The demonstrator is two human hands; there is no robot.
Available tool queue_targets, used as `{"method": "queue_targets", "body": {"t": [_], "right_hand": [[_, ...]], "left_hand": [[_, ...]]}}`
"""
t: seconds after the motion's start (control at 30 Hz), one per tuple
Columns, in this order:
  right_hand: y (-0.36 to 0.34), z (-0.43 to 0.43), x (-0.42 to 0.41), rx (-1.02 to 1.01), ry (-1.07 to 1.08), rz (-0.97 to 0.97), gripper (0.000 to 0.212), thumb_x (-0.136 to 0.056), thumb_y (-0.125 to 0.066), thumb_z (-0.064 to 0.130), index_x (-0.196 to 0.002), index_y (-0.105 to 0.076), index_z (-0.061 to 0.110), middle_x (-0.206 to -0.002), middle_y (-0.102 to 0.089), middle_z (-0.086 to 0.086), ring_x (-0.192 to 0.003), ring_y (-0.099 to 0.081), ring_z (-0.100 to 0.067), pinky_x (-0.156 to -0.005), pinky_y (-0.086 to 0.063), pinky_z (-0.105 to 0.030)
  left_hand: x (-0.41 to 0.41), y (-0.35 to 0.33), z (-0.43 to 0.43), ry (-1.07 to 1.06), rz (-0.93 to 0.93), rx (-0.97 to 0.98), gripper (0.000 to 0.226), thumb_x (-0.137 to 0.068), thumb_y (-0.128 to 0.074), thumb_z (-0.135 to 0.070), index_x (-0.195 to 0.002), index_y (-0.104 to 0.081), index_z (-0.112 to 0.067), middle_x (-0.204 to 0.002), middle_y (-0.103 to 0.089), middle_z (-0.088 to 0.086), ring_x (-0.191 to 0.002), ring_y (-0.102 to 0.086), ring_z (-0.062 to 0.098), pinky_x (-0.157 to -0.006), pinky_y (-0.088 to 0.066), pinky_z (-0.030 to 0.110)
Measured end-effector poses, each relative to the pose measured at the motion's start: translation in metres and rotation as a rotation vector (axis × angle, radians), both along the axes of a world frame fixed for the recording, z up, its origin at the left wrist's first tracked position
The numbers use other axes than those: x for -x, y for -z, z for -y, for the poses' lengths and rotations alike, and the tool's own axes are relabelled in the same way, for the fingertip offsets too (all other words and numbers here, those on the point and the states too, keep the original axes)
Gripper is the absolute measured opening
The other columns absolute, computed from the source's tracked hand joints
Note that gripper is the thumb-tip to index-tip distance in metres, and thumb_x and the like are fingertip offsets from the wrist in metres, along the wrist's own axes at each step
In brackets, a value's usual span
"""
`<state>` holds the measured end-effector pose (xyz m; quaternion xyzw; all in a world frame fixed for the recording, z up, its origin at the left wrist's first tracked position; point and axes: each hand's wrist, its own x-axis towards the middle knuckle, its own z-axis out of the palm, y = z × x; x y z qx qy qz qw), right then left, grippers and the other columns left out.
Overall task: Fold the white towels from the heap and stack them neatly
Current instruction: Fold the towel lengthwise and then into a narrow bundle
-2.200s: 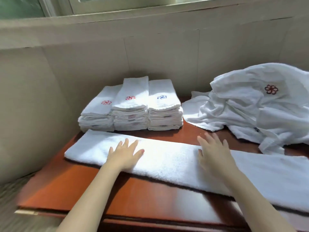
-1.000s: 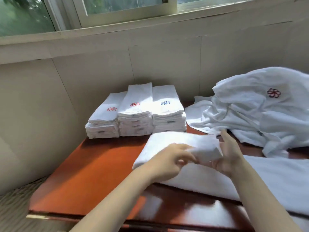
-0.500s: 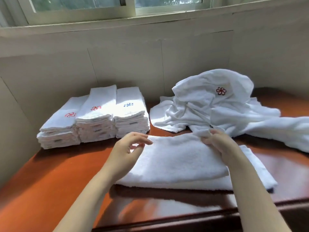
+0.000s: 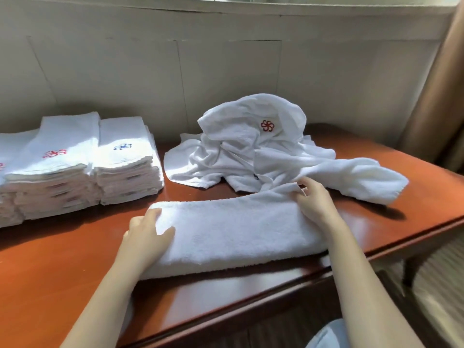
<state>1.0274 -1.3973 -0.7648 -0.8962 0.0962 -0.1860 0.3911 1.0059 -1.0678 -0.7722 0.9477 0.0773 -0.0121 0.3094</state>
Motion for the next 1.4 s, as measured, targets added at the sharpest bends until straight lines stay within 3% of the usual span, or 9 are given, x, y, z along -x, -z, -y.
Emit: {"method": "queue_targets", "body": {"t": [0.3, 0.37, 0.4, 0.47, 0.6, 0.67, 0.8, 1.1, 1.4], "right_hand": [[0.007, 0.021, -0.004, -0.313, -0.028, -0.234, 0.027, -0.089, -0.060, 0.003, -0.114, -0.068, 0.009, -0.103, -0.070, -0.012, -0.098, -0.064, -0.025, -0.087, -0.049, -0.033], [0.009, 0.027, -0.006, -0.492, 0.028, -0.262, 0.030, -0.091, -0.060, 0.006, -0.121, -0.063, 0.007, -0.115, -0.064, -0.023, -0.115, -0.055, -0.035, -0.087, -0.049, -0.035], [0.010, 0.029, -0.007, -0.553, 0.051, -0.274, 0.033, -0.091, -0.061, 0.008, -0.124, -0.061, 0.006, -0.117, -0.062, -0.024, -0.105, -0.013, -0.023, -0.082, -0.049, -0.034], [0.012, 0.034, -0.009, -0.602, 0.064, -0.285, 0.036, -0.090, -0.063, 0.009, -0.125, -0.059, 0.005, -0.121, -0.059, -0.029, -0.126, -0.032, -0.054, -0.091, -0.047, -0.042], [0.016, 0.037, -0.007, -0.594, 0.075, -0.259, 0.038, -0.087, -0.068, 0.012, -0.123, -0.060, 0.002, -0.111, -0.061, -0.032, -0.093, -0.063, -0.041, -0.089, -0.053, -0.034], [0.015, 0.036, -0.004, -0.362, 0.202, -0.256, 0.040, -0.083, -0.072, 0.015, -0.121, -0.062, 0.005, -0.099, -0.066, -0.019, -0.078, -0.061, -0.028, -0.070, -0.051, -0.024], [-0.003, -0.006, 0.010, 0.315, 0.389, -0.119, 0.033, -0.088, -0.058, 0.016, -0.120, -0.061, 0.016, -0.118, -0.063, -0.011, -0.112, -0.053, -0.036, -0.092, -0.041, -0.039], [0.042, -0.177, 0.055, 0.670, -0.634, -0.038, 0.096, -0.075, -0.048, 0.074, -0.151, -0.013, 0.027, -0.155, -0.023, -0.003, -0.143, -0.014, -0.023, -0.116, -0.004, -0.049], [0.026, -0.177, 0.052, 0.149, -0.317, 0.250, 0.059, -0.084, -0.054, 0.002, -0.139, -0.048, 0.024, -0.123, -0.063, 0.004, -0.110, -0.059, -0.021, -0.087, -0.047, -0.032]], "left_hand": [[0.001, 0.007, -0.012, -0.032, -0.059, 0.125, 0.085, -0.081, -0.066, -0.047, -0.150, -0.022, -0.024, -0.150, -0.034, 0.011, -0.132, -0.038, 0.034, -0.103, -0.033, 0.040], [0.000, 0.007, -0.018, -0.073, -0.069, 0.170, 0.089, -0.077, -0.071, -0.049, -0.148, -0.026, -0.020, -0.147, -0.041, 0.011, -0.125, -0.046, 0.033, -0.092, -0.037, 0.038], [0.000, 0.008, -0.020, -0.084, -0.077, 0.194, 0.089, -0.076, -0.073, -0.049, -0.147, -0.027, -0.019, -0.145, -0.043, 0.011, -0.122, -0.049, 0.033, -0.088, -0.038, 0.037], [0.001, 0.008, -0.023, -0.085, -0.102, 0.232, 0.098, -0.067, -0.076, -0.056, -0.146, -0.030, -0.018, -0.142, -0.046, 0.010, -0.117, -0.052, 0.031, -0.084, -0.040, 0.036], [0.006, 0.006, -0.022, -0.030, -0.131, 0.295, 0.106, -0.036, -0.071, -0.066, -0.124, -0.052, -0.011, -0.110, -0.066, 0.007, -0.092, -0.065, 0.024, -0.076, -0.050, 0.037], [0.008, 0.004, -0.021, -0.054, -0.119, 0.394, 0.103, -0.034, -0.074, -0.065, -0.119, -0.053, -0.010, -0.106, -0.067, 0.008, -0.089, -0.066, 0.026, -0.081, -0.053, 0.042], [0.007, 0.004, -0.019, -0.113, -0.113, 0.541, 0.105, -0.060, -0.088, -0.040, -0.143, -0.027, -0.021, -0.139, -0.045, 0.008, -0.110, -0.056, 0.029, -0.093, -0.049, 0.044], [0.004, 0.000, -0.017, -0.191, 0.045, 0.773, 0.092, -0.075, -0.080, -0.022, -0.148, -0.026, -0.021, -0.147, -0.037, 0.011, -0.125, -0.045, 0.028, -0.098, -0.042, 0.040], [0.012, -0.017, -0.014, 0.141, 0.036, 1.366, 0.076, -0.075, -0.071, -0.038, -0.140, -0.042, -0.013, -0.121, -0.066, 0.006, -0.099, -0.068, 0.017, -0.081, -0.058, 0.034]]}}
